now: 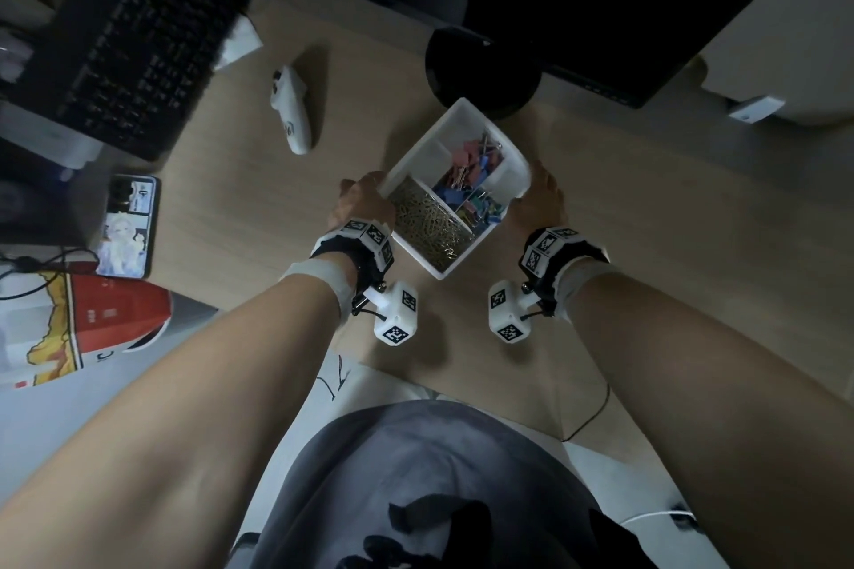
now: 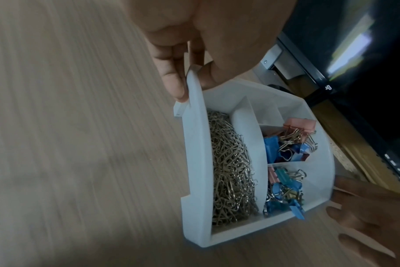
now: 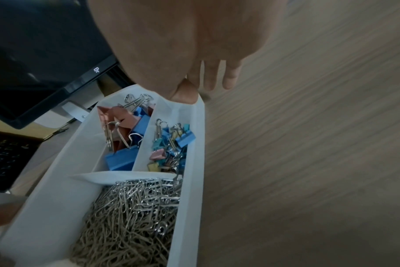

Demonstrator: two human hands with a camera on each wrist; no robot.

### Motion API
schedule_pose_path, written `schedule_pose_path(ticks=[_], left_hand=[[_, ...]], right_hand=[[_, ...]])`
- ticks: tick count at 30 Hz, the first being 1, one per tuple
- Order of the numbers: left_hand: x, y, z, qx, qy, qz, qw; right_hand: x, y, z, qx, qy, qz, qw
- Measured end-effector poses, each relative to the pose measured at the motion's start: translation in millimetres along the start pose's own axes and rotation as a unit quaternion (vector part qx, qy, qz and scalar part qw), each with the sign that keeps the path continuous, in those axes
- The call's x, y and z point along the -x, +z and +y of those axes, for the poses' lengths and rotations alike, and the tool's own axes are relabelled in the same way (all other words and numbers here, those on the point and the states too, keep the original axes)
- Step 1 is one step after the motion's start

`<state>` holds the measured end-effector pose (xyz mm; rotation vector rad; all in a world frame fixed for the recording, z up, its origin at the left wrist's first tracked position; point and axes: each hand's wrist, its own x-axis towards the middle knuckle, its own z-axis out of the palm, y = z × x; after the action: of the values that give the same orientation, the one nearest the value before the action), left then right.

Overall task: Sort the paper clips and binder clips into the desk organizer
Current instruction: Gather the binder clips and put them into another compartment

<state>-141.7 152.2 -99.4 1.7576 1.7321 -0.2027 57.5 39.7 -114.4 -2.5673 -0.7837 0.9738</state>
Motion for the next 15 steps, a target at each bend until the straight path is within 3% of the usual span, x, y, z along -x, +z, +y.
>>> schedule_pose_path(ticks=[4, 8, 13, 15], left_hand=[[-4, 2, 16, -0.027, 0.024, -0.035, 0.999], [4, 16, 57, -0.055, 0.066, -0.093, 0.992], [37, 45, 104, 0.059, 0.073, -0.093, 0.991], [49, 58, 117, 0.122, 0.034, -0.090, 0.988]], right_hand=[[3, -3, 17, 0.026, 0.062, 0.056, 0.996], [13, -15, 53, 0.053, 0.129, 0.060, 0.988], [18, -39, 112, 0.069, 0.182, 0.042, 0.980], [21, -51, 132, 0.069, 0.194, 0.047, 0.977]])
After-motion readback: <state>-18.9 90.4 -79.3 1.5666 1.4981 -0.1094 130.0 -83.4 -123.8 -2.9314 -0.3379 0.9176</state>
